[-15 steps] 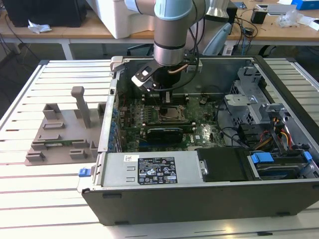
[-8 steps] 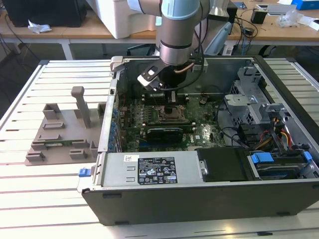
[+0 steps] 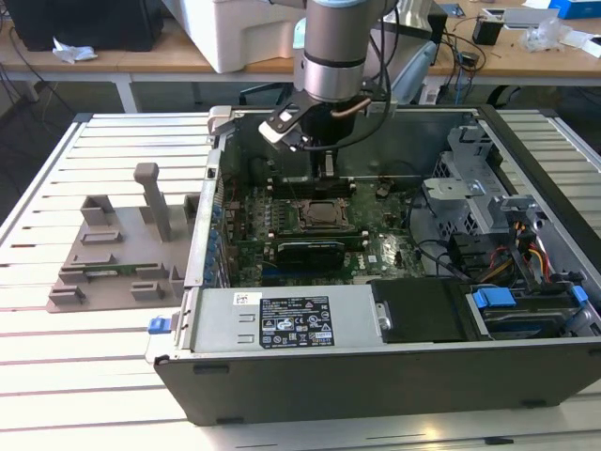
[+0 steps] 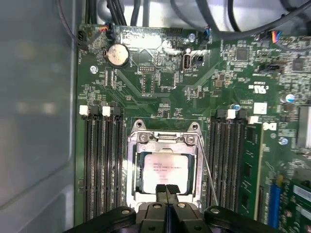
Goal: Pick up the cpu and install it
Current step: 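Close the cpu cover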
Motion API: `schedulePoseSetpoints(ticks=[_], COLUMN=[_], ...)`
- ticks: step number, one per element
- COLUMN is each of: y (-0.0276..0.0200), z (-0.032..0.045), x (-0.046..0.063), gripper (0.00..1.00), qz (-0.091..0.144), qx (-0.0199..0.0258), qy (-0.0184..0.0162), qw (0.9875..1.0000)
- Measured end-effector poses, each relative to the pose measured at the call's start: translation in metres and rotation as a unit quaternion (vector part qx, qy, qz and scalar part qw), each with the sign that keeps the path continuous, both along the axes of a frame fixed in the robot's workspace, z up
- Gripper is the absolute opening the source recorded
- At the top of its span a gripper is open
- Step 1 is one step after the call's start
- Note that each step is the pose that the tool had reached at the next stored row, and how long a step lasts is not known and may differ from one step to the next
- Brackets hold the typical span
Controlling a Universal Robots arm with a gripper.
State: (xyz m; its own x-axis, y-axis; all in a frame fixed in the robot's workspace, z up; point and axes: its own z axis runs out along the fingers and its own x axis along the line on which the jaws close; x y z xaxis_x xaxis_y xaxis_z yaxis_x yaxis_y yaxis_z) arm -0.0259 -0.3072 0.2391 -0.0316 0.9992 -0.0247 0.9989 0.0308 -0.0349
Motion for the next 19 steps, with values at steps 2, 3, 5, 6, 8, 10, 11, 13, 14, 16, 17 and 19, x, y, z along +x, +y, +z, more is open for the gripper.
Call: schedulePoseSetpoints(ticks=[2,3,5,6,8,10,11,13,14,16,17,19], y=[0.0000,0.0000,0.0000,0.0000,0.0000,0.0000,0.0000,0.0000,0.0000,0.0000,0.0000,0.0000], z=[0.0045,0.0074,0.0134,0.0153,0.0202,0.0259,0.0303,0.0362,0.0385,0.0434,0.0460,0.0478], x=[0.000,0.000,0.000,0.000,0.000,0.000,0.000,0.000,0.000,0.000,0.000,0.000], gripper=[0.11,0.11,0.11,0.11,0.11,0.11,0.11,0.11,0.11,0.11,0.11,0.11], qz=[0.000,0.000,0.000,0.000,0.000,0.000,0.000,0.000,0.000,0.000,0.000,0.000], qx=[0.0001,0.0002,0.0002,0.0003,0.0002,0.0003,0.0003,0.0003,0.0003,0.0002,0.0003,0.0003], qy=[0.0000,0.0000,0.0000,0.0000,0.0000,0.0000,0.0000,0.0000,-0.0001,0.0000,0.0000,-0.0001], qw=[1.0000,1.0000,1.0000,1.0000,1.0000,1.0000,1.0000,1.0000,1.0000,1.0000,1.0000,1.0000])
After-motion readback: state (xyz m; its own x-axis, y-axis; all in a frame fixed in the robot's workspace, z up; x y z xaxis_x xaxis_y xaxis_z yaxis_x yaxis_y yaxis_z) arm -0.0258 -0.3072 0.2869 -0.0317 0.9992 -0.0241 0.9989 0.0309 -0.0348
